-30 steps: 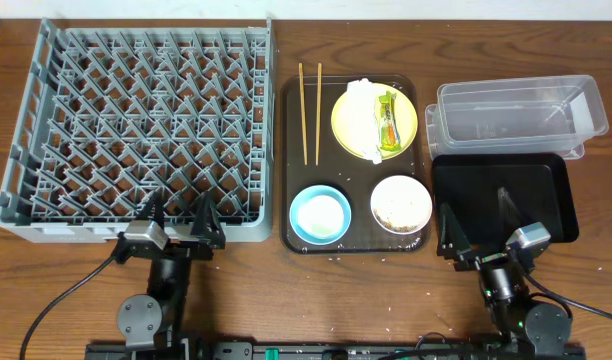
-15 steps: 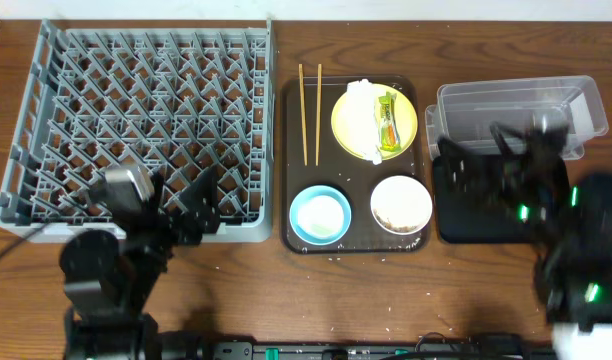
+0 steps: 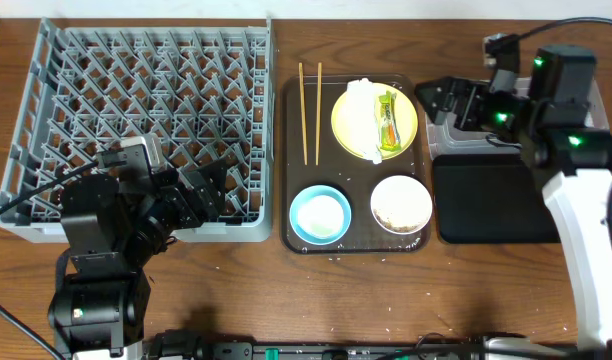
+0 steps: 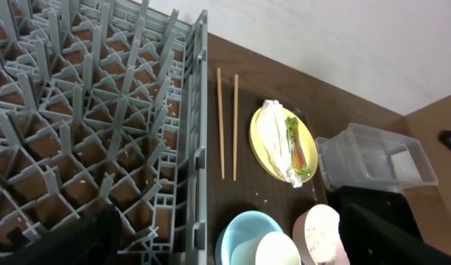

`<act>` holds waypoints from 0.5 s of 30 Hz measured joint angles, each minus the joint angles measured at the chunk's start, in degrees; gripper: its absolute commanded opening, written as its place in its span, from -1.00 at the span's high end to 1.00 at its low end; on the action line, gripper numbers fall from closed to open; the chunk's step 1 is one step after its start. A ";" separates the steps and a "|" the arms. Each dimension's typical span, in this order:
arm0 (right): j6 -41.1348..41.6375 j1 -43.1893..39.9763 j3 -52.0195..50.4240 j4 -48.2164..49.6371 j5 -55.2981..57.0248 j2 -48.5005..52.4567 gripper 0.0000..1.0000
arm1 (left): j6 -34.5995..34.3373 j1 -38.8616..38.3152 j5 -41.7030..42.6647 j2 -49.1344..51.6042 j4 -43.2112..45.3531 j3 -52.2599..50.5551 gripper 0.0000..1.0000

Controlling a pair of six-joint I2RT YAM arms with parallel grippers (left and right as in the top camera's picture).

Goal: Sort waste into correct bins and load items into the dishwasher
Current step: 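Reach the right gripper to the yellow plate and grasp the white tissue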

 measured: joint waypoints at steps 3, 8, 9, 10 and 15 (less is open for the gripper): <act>-0.63 3.82 0.02 -0.37 2.08 2.62 -0.91 | 0.00 0.00 0.00 0.00 0.00 0.02 -0.89; -1.84 15.02 0.11 -0.96 15.72 8.52 -0.57 | 0.00 0.00 0.02 0.31 -0.02 0.02 -0.89; -1.90 17.16 0.11 -0.61 19.23 10.10 -0.52 | 0.00 0.00 0.02 0.33 -0.04 0.00 -0.89; -1.97 19.21 0.11 0.04 22.67 11.78 -0.47 | 0.00 0.00 0.02 0.31 -0.04 0.02 -0.89; -2.16 25.40 0.11 5.86 36.15 20.28 -0.27 | 0.00 0.00 0.02 0.31 -0.26 0.02 -0.90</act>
